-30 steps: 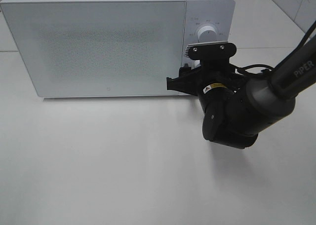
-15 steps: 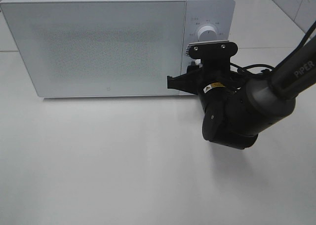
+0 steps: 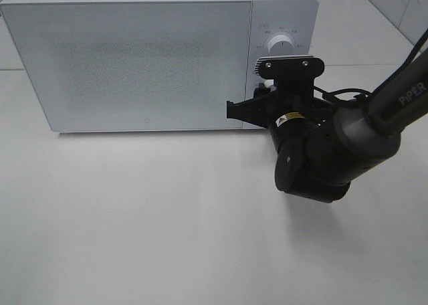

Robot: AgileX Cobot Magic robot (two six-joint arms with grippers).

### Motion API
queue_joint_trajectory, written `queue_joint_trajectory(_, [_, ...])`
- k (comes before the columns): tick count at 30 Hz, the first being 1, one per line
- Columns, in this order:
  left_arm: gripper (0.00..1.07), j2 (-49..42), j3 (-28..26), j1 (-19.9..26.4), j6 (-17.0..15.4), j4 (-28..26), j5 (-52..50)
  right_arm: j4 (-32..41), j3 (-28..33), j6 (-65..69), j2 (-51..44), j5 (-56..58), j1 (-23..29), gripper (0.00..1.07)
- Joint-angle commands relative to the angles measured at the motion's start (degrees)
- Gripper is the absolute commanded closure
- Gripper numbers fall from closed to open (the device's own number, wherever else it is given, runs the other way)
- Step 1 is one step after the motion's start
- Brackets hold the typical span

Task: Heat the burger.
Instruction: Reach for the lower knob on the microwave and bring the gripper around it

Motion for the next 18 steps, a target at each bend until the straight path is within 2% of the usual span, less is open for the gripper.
queue_joint_trajectory(1, [0.07,-0.97,0.11,0.11,-0.34,0.00,0.06,-6.99,-1.15,9.05,-1.15,-12.38,-0.74,1.07])
queue_joint_trajectory(6, [0.07,-0.97,0.11,0.11,-0.34,0.00,0.06,-7.56,-1.15,21.43,-1.15,-11.92,-0.74,1.07])
queue_joint_trajectory(8, [0.07,-0.97,0.11,0.11,-0.34,0.00,0.06,-8.94,-1.09,33.12,-1.15,-12.03,-0.74,1.07])
queue_joint_trajectory(9, [0.07,-0.97,0.11,0.11,-0.34,0.00,0.06,-8.94,-1.09,33.12,-1.15,-12.03,-0.74,1.07])
queue_joint_trajectory(11, [0.07,-0.97,0.11,0.11,-0.34,0.00,0.06,-10.20,-1.09,41.37,-1.15,-12.20,-0.74,1.07])
queue_joint_trajectory(14, [0.07,-0.97,0.11,0.11,-0.34,0.00,0.06,-10.37,-1.09,43.54,-1.15,-12.20,-0.74,1.07])
queue_joint_trajectory(18, [0.07,-0.97,0.11,0.11,-0.34,0.00,0.06,-11.75,-1.09,57.07,-1.15,-12.49,-0.74,1.07])
